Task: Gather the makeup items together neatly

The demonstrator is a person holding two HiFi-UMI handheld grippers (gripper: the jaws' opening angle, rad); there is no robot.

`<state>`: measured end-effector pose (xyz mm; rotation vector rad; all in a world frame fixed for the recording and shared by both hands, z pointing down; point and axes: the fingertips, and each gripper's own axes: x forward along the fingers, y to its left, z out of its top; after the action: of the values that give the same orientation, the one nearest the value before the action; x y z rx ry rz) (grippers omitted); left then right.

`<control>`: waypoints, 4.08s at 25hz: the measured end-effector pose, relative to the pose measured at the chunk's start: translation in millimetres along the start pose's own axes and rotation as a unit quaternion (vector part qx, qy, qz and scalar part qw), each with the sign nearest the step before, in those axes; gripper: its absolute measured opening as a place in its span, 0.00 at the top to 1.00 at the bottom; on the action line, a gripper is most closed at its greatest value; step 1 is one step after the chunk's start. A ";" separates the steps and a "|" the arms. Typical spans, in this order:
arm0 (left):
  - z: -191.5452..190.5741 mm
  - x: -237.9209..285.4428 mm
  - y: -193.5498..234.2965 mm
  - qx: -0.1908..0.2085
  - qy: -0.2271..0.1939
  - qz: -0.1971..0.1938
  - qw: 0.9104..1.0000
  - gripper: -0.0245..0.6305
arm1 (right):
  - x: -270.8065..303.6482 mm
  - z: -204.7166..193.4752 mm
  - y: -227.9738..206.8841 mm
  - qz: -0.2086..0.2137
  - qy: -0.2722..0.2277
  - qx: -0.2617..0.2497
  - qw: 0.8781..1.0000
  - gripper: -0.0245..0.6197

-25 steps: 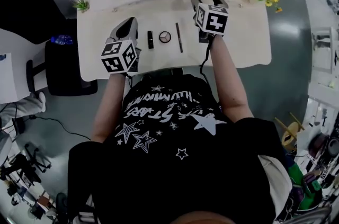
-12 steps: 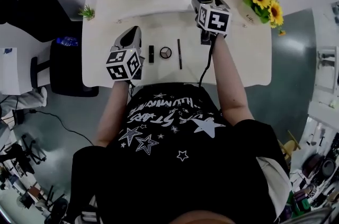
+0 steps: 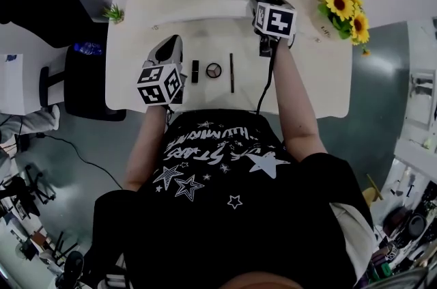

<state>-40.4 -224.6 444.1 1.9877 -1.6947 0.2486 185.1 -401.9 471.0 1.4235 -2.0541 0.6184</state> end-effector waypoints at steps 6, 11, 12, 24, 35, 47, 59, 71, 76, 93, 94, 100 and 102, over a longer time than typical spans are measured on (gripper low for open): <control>-1.8 1.1 -1.5 0.011 0.004 0.000 1.000 0.96 | 0.4 -0.6 -1.4 -0.007 0.009 -0.011 1.000 0.41; -4.7 2.2 -1.8 0.011 0.007 -0.006 1.000 0.96 | -0.2 -1.4 0.9 -0.001 0.010 -0.016 1.000 0.42; -4.8 2.1 -1.7 0.011 0.007 -0.007 1.000 0.96 | -1.3 -1.4 1.4 0.000 0.008 -0.018 1.000 0.42; -8.4 -8.0 -1.9 0.022 0.010 -0.031 0.999 0.96 | -36.3 -4.7 21.1 0.016 -0.027 -0.015 0.999 0.42; -26.5 -25.8 -10.0 0.036 0.027 -0.072 0.996 0.96 | -82.0 -53.3 26.3 -0.014 -0.041 0.008 0.999 0.42; -54.2 -49.2 -20.0 0.052 0.050 -0.110 0.991 0.96 | -116.6 -125.7 26.6 -0.045 -0.013 0.044 0.998 0.42; -78.8 -69.3 -15.0 0.052 0.072 -0.115 0.989 0.96 | -121.0 -183.9 42.1 -0.048 0.024 0.050 0.997 0.42; -94.3 -74.9 -10.6 0.055 0.089 -0.107 0.989 0.96 | -108.7 -210.8 42.9 -0.050 0.054 0.046 0.996 0.41; -97.0 -72.1 -15.7 0.053 0.091 -0.108 0.989 0.96 | -106.9 -218.0 42.2 -0.046 0.061 0.037 0.996 0.41; -91.1 -96.1 -2.6 0.064 0.074 -0.140 0.985 0.96 | -135.6 -208.5 46.9 -0.078 0.029 0.058 0.995 0.35; -90.5 -98.4 0.2 0.067 0.073 -0.145 0.984 0.96 | -140.3 -206.4 47.8 -0.083 0.023 0.060 0.994 0.35; -89.3 -103.4 15.7 0.092 0.072 -0.164 0.980 0.96 | -168.7 -198.7 55.8 -0.117 -0.009 0.057 0.991 0.42; -88.1 -105.5 15.0 0.091 0.068 -0.170 0.979 0.96 | -179.4 -198.7 57.6 -0.126 -0.024 0.066 0.989 0.47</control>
<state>-59.9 -91.4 475.2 2.2974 -1.2592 0.4185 217.6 -130.9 493.4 1.7571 -1.8552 0.6279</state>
